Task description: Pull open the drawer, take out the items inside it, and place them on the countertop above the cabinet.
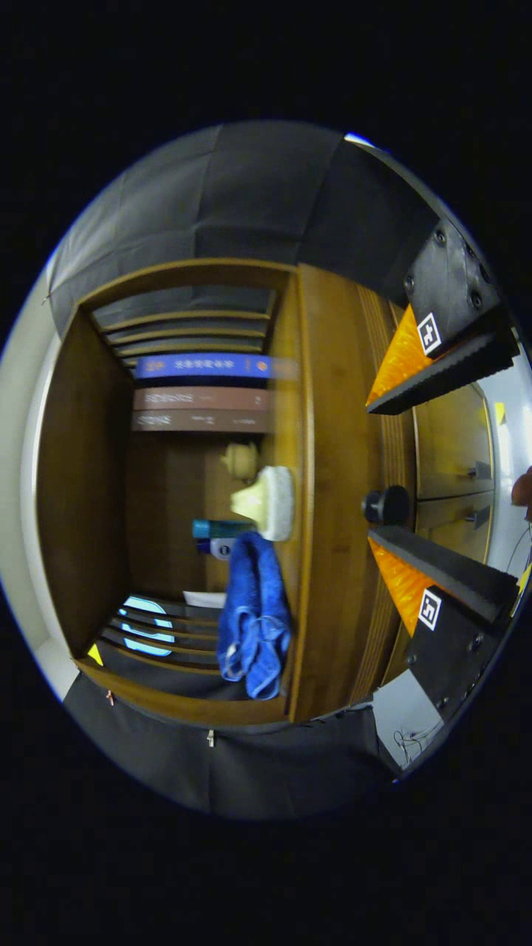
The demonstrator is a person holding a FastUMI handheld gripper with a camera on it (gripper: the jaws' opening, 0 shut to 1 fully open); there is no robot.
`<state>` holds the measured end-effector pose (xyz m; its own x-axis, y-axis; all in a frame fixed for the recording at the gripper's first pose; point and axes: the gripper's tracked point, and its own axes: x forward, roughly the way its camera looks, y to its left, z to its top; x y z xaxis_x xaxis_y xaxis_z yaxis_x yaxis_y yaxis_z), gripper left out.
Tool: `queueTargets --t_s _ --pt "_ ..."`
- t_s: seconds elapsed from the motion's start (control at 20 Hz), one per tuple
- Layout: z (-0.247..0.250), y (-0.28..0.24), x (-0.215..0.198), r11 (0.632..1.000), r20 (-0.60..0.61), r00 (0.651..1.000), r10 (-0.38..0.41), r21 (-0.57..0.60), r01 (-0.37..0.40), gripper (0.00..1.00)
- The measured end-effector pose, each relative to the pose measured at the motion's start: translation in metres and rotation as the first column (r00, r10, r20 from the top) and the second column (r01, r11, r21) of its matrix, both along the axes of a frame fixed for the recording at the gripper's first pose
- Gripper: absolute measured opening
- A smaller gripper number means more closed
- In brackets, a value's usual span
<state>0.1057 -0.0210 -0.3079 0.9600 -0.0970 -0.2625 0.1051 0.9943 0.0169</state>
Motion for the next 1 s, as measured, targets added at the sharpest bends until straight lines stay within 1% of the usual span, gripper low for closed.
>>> queueTargets --t_s 0.05,0.1,0.2,0.35,0.45,0.55,0.8,1.0 --pt "0.025 -0.005 -0.003 1.0 0.029 1.0 -0.012 -0.003 0.012 0.99" --pt "0.045 -0.005 -0.005 1.0 0.055 0.998 -0.008 -0.005 0.008 0.98" --pt "0.085 -0.007 -0.012 1.0 0.07 0.997 0.017 -0.027 -0.015 0.98" --pt "0.146 -0.009 -0.016 0.999 0.123 0.992 0.04 -0.023 -0.038 0.98" --pt "0.182 -0.014 -0.025 0.999 0.141 0.989 0.038 -0.027 -0.035 0.98" --pt "0.208 -0.016 -0.036 0.999 0.149 0.988 0.042 -0.031 -0.038 0.98" --pt "0.228 -0.029 -0.059 0.999 0.106 0.994 0.013 -0.035 -0.01 0.98" --pt "0.226 -0.039 -0.064 0.999 0.102 0.995 -0.009 -0.044 0.013 0.98"
